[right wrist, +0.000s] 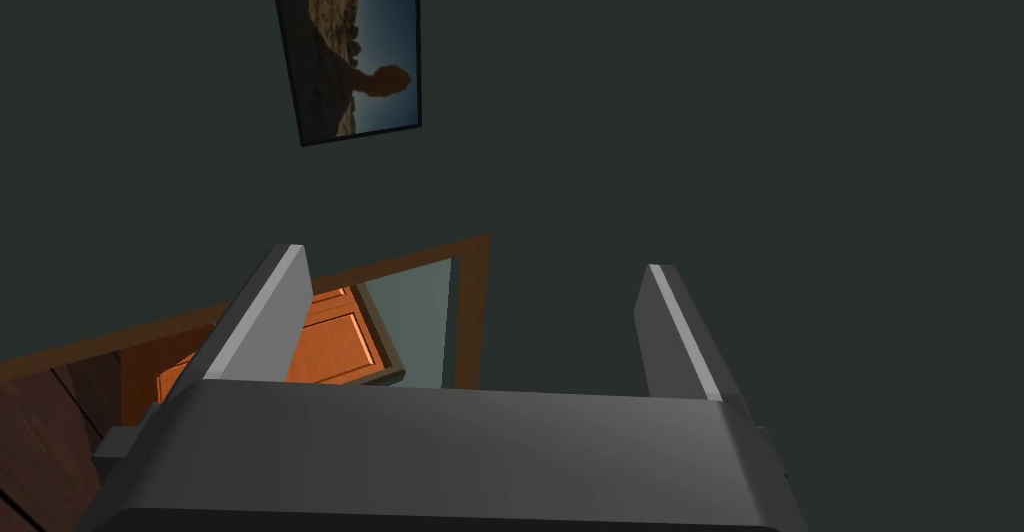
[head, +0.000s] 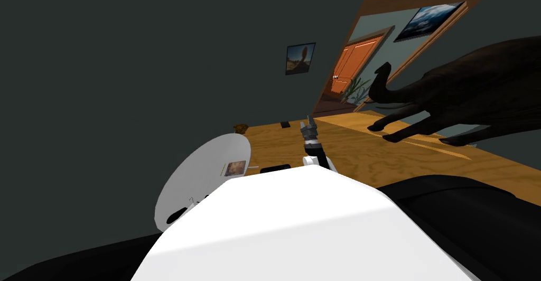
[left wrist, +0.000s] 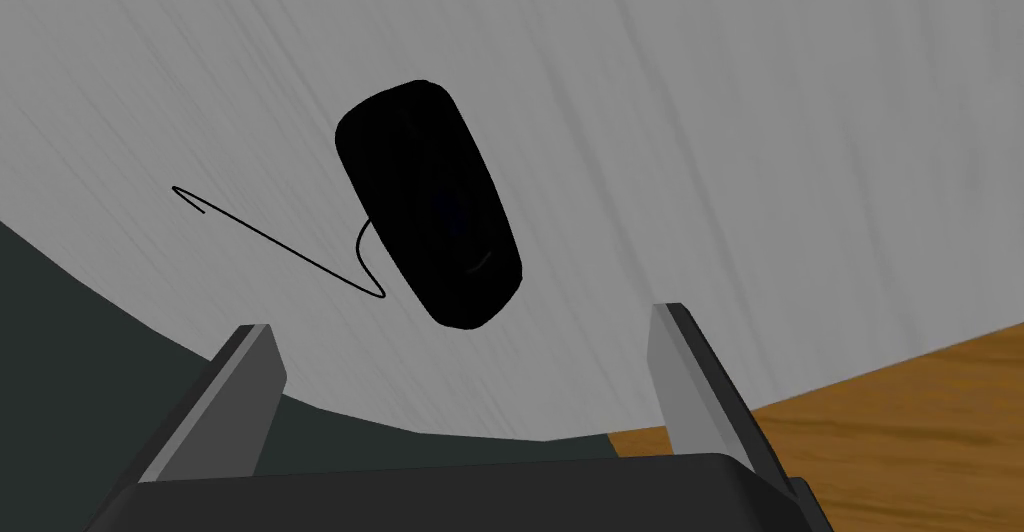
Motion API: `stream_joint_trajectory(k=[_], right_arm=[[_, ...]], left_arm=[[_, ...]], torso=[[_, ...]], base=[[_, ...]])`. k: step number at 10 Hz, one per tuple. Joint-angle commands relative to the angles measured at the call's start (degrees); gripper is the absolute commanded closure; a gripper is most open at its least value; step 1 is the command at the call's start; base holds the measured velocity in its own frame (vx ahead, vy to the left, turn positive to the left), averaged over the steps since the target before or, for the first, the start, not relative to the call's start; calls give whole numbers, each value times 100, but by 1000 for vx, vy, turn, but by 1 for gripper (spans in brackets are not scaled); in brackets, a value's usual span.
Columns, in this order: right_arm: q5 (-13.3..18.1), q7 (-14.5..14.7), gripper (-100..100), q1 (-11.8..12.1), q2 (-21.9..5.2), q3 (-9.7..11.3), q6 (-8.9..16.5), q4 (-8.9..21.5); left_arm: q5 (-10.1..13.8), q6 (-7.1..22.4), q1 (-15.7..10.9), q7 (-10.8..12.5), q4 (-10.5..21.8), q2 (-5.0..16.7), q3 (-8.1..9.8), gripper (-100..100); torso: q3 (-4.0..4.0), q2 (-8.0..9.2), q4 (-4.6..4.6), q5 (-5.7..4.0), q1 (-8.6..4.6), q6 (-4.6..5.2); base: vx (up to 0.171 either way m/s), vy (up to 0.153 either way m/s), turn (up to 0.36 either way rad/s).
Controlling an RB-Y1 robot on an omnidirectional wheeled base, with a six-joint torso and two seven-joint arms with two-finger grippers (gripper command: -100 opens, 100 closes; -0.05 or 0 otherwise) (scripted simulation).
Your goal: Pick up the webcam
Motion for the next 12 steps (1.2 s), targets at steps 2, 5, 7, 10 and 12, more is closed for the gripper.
stream_joint_trajectory(k=[2,5,7,10,12], right_arm=[[0,0,0,0,0,0,0,0],[0,0,0,0,0,0,0,0],[0,0,0,0,0,0,0,0],[0,0,0,-1,0,0,0,0],[0,0,0,-1,1,0,0,0]], left_arm=[[85,9,-31,-42,132,57,-23,-100],[0,-216,-103,-32,295,-59,-88,-100],[-96,-435,-171,-7,441,-181,-150,-100],[-59,-391,-163,-22,427,-145,-138,100],[-55,-391,-164,-15,428,-145,-134,100]], torso=[[2,4,1,0,-2,0],[7,12,3,0,-2,-2],[5,8,2,4,13,0],[9,17,4,-1,-9,0],[9,17,2,-2,-13,3]], base=[[22,20,-10],[19,39,37],[25,81,36],[5,16,1],[0,0,0]])
